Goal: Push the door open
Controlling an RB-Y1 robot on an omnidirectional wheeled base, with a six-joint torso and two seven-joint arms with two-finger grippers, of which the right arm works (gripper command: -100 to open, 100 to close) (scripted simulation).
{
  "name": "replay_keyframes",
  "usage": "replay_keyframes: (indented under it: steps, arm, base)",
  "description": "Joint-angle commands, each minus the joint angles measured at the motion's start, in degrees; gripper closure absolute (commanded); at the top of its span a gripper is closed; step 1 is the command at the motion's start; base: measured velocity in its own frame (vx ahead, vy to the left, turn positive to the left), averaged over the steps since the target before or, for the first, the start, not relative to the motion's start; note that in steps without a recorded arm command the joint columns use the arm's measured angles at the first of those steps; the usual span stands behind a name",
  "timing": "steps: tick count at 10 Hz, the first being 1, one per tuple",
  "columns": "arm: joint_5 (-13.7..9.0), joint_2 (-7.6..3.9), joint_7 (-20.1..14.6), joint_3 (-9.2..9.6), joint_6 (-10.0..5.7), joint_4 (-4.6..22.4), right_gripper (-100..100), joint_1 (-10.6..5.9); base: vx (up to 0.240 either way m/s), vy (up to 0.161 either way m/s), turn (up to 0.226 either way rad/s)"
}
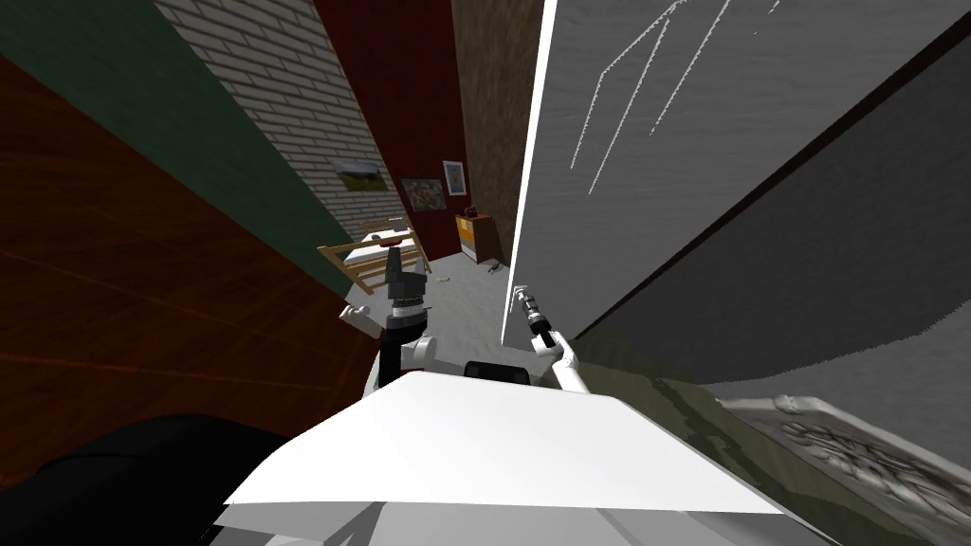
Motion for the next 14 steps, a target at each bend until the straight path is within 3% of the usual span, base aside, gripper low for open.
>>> replay_keyframes:
  steps: [1, 6, 7, 10, 14]
  arm:
    - [-0.4, -0.75, 0.3, -1.68, -0.08, 0.1, 100, -0.45]
    - [-1.3, -1.02, 1.3, -5.10, 0.27, 0.5, 100, -0.99]
    - [-0.8, -0.68, 1.6, -4.38, 0.06, 1.0, -100, -1.00]
    - [-0.5, -0.07, 1.9, -3.90, 0.48, 0.3, -100, -0.54]
    - [0.2, 3.37, 2.4, -2.90, 1.35, -1.2, -100, 0.42]
  base:
    - [0.172, 0.111, -0.050]
    - [0.134, 0.100, -0.086]
    - [-0.021, 0.007, -0.084]
    - [-0.143, -0.067, -0.020]
    - [-0.199, -0.048, -0.043]
